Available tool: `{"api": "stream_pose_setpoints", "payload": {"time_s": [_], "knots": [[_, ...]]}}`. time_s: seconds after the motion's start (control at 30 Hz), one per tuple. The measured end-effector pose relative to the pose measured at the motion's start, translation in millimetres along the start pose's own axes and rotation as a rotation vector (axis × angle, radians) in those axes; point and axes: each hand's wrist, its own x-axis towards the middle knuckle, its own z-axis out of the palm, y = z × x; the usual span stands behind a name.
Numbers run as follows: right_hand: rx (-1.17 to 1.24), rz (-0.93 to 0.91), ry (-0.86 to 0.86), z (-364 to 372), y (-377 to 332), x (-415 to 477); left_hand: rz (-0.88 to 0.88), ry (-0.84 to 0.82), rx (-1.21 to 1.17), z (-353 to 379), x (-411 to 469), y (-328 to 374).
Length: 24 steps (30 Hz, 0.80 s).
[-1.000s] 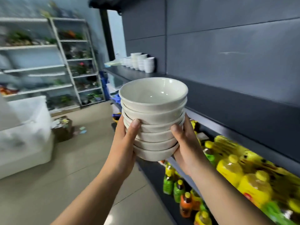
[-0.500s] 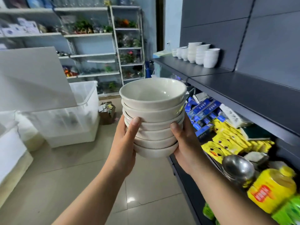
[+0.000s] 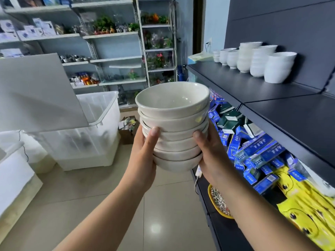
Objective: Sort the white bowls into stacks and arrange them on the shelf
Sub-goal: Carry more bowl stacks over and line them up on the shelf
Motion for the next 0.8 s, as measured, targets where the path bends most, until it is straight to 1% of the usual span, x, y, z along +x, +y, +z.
{"api": "stream_pose_setpoints", "payload": {"time_s": [0.23,0.37,0.43,0.53,0.63,0.7,0.8], "knots": [[-0.096,-0.011,0.081,-31.4,32.4,89.2,-0.07,-0.072,-0.057,-21.7,101.5,-52.2],[-0.141,-0.043,0.159,-45.5,46.6,155.2,-0.102,-0.179,-0.044,-35.3,186.1,-74.7],[-0.189,-0.063,0.206,-53.6,49.4,189.1,-0.084,-0.256,-0.043,-39.5,230.8,-84.0],[-0.236,-0.088,0.279,-65.2,50.2,238.2,-0.075,-0.36,-0.065,-38.0,295.4,-97.4],[-0.35,-0.145,0.351,-83.3,49.7,282.9,-0.081,-0.436,-0.11,-31.6,356.4,-119.5],[-0.405,-0.146,0.373,-95.9,46.9,298.8,-0.107,-0.465,-0.138,-23.2,380.9,-133.4],[-0.463,-0.146,0.453,-126.5,43.4,317.9,-0.172,-0.547,-0.2,0.2,415.0,-158.1]]}}
